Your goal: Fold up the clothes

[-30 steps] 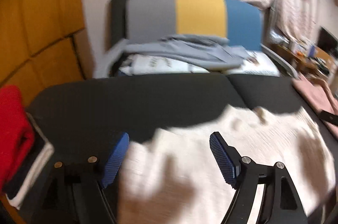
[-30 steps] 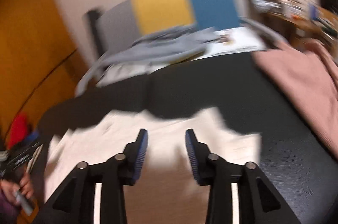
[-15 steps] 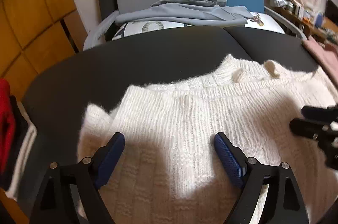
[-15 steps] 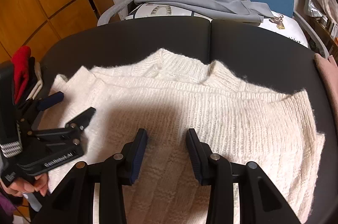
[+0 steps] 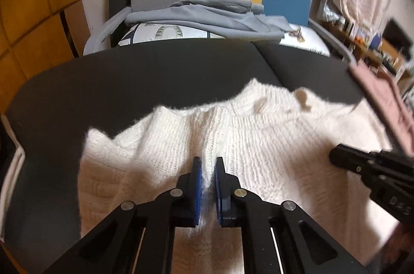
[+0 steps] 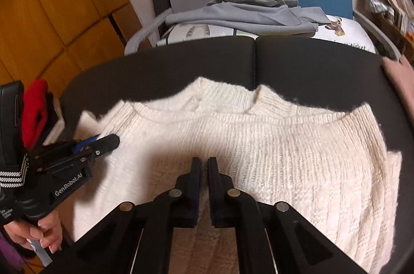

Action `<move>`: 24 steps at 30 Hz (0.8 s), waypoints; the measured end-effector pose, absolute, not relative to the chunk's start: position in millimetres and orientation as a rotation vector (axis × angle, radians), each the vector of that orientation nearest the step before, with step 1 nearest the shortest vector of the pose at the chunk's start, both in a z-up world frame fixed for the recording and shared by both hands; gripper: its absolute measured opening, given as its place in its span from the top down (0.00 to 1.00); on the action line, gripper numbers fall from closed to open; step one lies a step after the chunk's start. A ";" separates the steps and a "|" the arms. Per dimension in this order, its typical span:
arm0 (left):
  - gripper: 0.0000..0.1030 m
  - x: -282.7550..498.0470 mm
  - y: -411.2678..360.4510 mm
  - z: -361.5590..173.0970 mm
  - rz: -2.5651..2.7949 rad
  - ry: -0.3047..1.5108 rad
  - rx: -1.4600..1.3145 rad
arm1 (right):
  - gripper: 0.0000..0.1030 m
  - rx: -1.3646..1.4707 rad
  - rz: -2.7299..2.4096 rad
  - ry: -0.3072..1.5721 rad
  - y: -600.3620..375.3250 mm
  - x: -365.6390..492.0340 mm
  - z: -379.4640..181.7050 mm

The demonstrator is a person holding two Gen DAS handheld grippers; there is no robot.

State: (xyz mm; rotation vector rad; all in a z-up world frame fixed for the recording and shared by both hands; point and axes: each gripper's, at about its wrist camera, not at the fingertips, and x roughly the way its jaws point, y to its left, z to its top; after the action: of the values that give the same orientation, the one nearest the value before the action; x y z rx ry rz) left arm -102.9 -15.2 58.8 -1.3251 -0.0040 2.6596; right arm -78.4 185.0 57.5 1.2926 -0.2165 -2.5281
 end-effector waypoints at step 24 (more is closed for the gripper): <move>0.37 -69.4 -104.9 66.2 2.981 -0.280 -1.170 | 0.73 1.212 -2.595 -0.324 172.4 -96.8 60.2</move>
State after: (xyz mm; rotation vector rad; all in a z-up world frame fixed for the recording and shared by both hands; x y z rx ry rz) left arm -69.4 -104.9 66.2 -1.1702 -0.2797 2.9812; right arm -96.8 172.4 60.2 1.2115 -0.3242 -2.5948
